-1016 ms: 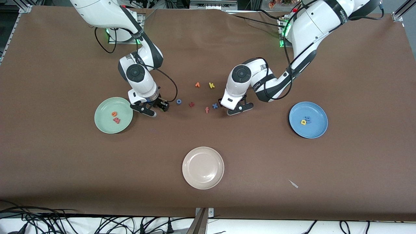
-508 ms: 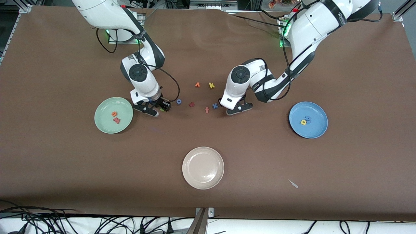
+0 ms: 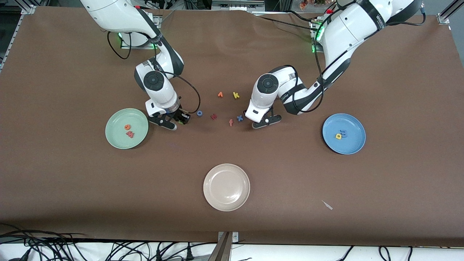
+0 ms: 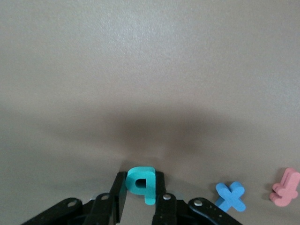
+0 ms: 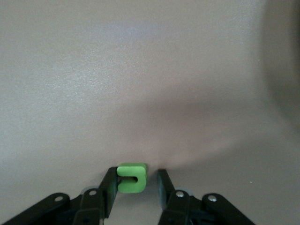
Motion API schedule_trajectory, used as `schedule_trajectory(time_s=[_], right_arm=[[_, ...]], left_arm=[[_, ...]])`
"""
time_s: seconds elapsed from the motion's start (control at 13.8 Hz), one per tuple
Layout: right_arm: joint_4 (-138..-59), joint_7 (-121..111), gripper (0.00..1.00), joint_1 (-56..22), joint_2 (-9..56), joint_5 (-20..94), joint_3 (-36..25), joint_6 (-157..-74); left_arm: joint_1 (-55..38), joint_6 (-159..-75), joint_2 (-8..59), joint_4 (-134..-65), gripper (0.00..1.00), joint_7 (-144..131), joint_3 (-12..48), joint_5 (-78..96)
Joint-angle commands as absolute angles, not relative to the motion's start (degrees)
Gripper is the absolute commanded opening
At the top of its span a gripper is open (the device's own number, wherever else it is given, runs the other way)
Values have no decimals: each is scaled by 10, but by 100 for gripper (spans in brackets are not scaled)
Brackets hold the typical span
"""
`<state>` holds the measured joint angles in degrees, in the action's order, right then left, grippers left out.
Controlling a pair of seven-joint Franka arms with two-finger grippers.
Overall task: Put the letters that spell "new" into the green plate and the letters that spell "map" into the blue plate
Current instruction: 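Place the p on the blue plate while the right gripper places the c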
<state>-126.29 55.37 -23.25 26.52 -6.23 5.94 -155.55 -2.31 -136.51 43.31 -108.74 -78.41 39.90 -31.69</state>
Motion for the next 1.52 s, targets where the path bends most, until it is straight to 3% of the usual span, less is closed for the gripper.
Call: schedule_trajectory(time_s=[0.0, 0.15, 0.29, 0.44, 0.65, 0.8, 0.94, 1.02, 1.09, 1.16, 1.23, 1.45], right_arm=[[-1267, 566, 19, -240, 275, -73, 54, -1570], [-1267, 561, 9, -240, 272, -76, 47, -1568], [-1262, 528, 9, -238, 249, -76, 36, -1556], [-1229, 460, 9, -230, 215, -74, 19, -1459], [-1209, 318, 10, -175, 168, -74, 7, -1370], [-1220, 250, 12, -132, 146, -73, 7, -1337], [-1255, 230, 23, -107, 128, -72, 7, -1346], [-1276, 230, 45, -101, 118, -69, 7, -1358], [-1285, 236, 70, -100, 112, -66, 7, -1361], [-1286, 242, 100, -100, 110, -60, 8, -1356], [-1285, 246, 100, -101, 103, -45, 8, -1352], [-1265, 244, 100, -100, 85, -20, 10, -1316]], left_arm=[[0, -1316, 420, -1074, 0, -751, 401, -332], [42, -1226, 419, -1043, 0, -670, 432, -294], [102, -1125, 417, -1010, 0, -563, 466, -267], [156, -1036, 418, -980, 0, -469, 487, -263], [228, -946, 418, -959, 0, -289, 486, -267], [284, -937, 419, -960, 0, -173, 479, -276], [307, -936, 422, -962, 0, -70, 451, -314], [308, -936, 424, -962, 0, -29, 432, -319], [308, -936, 422, -962, 31, -11, 418, -320], [309, -936, 421, -961, 78, -9, 417, -320], [309, -935, 418, -955, 100, -14, 417, -319], [316, -872, 410, -892, 100, -11, 417, -315]])
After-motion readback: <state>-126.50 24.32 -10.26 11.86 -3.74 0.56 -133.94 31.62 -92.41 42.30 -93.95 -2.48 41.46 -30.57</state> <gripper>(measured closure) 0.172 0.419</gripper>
